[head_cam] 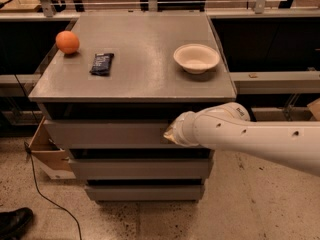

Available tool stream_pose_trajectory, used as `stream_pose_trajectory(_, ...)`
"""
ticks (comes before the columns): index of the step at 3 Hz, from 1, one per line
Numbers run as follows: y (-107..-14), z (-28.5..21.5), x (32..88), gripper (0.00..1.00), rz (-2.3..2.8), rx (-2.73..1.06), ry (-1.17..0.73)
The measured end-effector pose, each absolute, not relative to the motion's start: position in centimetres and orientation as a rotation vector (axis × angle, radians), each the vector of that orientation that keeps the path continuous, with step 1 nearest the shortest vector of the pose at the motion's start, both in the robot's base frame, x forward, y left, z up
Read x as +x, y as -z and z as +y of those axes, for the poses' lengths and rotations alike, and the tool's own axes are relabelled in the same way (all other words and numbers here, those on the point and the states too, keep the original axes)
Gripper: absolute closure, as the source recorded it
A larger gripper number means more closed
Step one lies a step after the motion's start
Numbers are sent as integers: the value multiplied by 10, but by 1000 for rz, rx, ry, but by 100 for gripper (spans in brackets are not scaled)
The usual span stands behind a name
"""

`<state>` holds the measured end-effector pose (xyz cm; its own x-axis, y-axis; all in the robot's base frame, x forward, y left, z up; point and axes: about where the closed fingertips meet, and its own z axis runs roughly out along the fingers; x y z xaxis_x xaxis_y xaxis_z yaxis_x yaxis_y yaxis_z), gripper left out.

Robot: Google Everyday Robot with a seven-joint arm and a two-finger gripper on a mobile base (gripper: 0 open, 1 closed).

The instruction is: Close top drawer

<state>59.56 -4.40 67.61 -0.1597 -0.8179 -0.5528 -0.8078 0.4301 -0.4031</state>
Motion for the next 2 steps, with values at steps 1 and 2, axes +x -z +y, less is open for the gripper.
stream_pose_trajectory(1, -677, -45, 595, 100, 1952, -1369, 22)
stream_pose_trajectory(2, -675, -35, 585, 100, 1951, -1383, -26)
